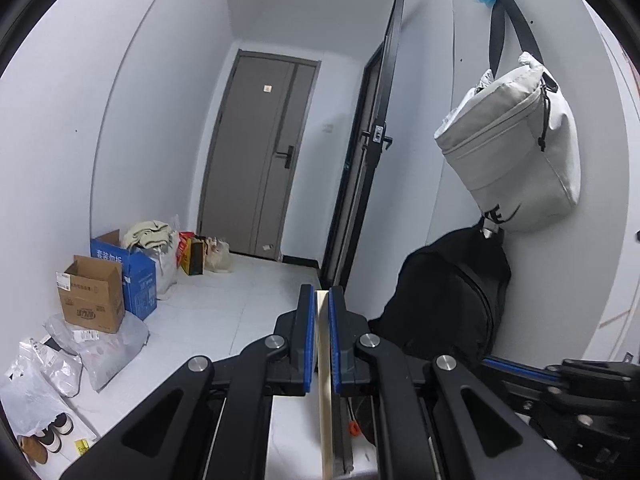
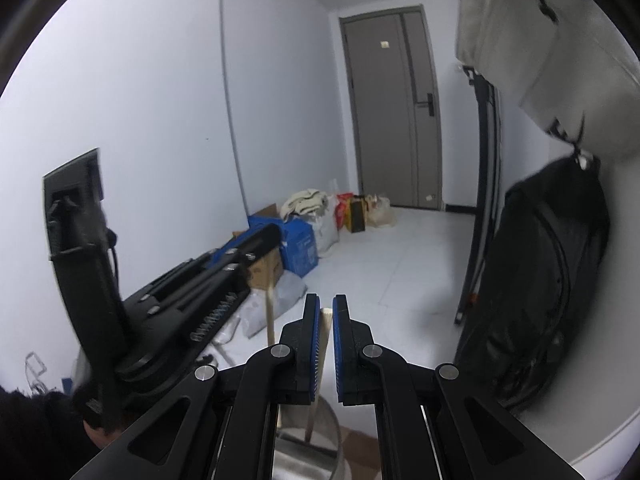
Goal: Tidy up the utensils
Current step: 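Open both grippers to drop the chopsticks into the holder, then lower both grippers to the remaining chopsticks and close the left gripper on one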
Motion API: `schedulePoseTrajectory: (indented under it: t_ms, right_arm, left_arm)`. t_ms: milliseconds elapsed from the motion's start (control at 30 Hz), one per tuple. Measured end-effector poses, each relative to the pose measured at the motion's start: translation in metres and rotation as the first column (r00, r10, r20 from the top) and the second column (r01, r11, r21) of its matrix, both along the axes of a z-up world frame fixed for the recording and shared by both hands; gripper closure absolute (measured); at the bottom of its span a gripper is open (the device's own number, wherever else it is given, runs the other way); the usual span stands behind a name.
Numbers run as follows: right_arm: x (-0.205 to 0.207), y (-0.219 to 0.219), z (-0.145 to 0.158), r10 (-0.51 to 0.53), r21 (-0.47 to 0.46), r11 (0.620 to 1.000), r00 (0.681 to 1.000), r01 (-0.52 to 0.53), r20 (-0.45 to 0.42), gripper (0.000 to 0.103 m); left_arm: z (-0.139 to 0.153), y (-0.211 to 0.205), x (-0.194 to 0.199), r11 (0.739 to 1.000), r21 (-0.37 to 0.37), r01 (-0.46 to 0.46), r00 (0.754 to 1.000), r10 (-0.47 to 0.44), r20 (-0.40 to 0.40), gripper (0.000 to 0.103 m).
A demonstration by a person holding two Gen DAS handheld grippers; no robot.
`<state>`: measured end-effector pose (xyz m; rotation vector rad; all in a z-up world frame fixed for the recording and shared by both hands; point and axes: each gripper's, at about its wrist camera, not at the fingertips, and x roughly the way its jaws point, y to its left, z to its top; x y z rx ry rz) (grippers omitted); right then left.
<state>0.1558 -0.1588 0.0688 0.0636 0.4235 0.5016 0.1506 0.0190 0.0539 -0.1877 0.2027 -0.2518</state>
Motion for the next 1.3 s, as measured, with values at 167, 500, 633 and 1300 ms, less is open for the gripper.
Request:
schedulePoseTrajectory:
  t_ms: [167,500,633,1300]
  right_arm:
    - [0.001,-0.004,-0.007,0.017,0.062,0.998,0.999,-0.015,-0.045,0.097]
    - [0.004,-0.018,-0.021,0.080,0.207,0.977,0.981,-0.042,-0.179,0.084]
    - [-0.008,-0.036,-0.019,0.057,0.283,0.959,0.979,0.000,-0.194,0.065]
    - [-0.103,-0.055,-0.029,0.005,0.260,0.965,0.981,0.047,-0.195,0.019]
  left_arm:
    - [-0.003,0.001,-0.007,0.996,0.016,0.082,0.995,-0.081,-0.051,0.100]
    - [-0.019,0.000,-0.008,0.961,0.003,0.276,0.932,-0.267,-0.243,0.100]
    - [-0.014,0.011,-0.012,0.963,-0.041,0.267,0.918,-0.267,-0.292,0.083]
    - [-0.026,0.024,-0.100,0.997,0.013,0.072,0.922,-0.061,-0.383,0.027]
